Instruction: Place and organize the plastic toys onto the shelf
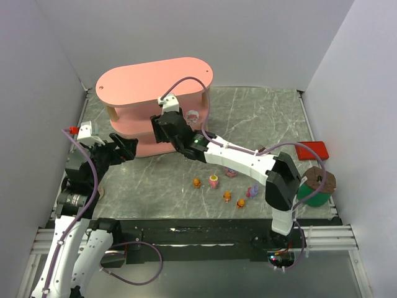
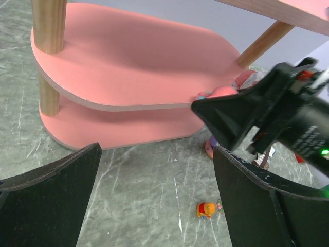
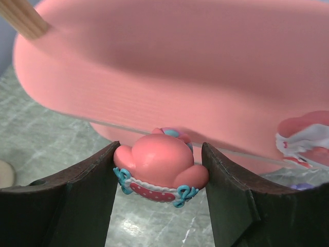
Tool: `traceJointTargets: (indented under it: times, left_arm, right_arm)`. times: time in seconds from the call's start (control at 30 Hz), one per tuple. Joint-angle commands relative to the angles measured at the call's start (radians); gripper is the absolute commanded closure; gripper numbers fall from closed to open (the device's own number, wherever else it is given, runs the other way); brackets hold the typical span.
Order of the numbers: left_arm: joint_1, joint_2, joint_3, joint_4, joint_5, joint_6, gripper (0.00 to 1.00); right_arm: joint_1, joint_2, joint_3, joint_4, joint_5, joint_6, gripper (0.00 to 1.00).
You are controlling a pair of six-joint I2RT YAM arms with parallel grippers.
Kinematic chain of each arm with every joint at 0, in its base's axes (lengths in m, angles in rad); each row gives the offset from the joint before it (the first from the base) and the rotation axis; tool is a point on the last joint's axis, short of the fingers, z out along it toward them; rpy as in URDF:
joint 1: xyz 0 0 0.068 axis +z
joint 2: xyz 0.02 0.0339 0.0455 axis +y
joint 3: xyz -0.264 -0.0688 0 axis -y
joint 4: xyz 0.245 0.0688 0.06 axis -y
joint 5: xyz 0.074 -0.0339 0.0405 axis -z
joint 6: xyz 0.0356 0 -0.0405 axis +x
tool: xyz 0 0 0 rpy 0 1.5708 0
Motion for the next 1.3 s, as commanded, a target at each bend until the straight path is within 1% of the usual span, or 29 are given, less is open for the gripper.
traceJointTargets:
  times: [0.0,0.4,0.67,1.27]
  left_arm:
    - [0.002,-0.007,0.012,0.011,-0.002,0.002,0.04]
    - [0.002,-0.004,0.012,0.011,0.0,0.002,0.04]
    - [0.002,-0.003,0.012,0.011,0.001,0.002,0.04]
    - [0.002,0.004,0.012,0.011,0.006,0.0,0.04]
  right_arm:
    - [-0.004,0.031,0.075,0.012,0.019,-0.019,0.64]
    - [-0.018,0.114,0.153,-0.022,0.031,-0.002,0.62]
    - [-0.021,0.142,0.158,-0.005,0.051,0.012,0.58]
    - [-0.017,0.113,-0.003,0.179,0.16,0.044,0.49]
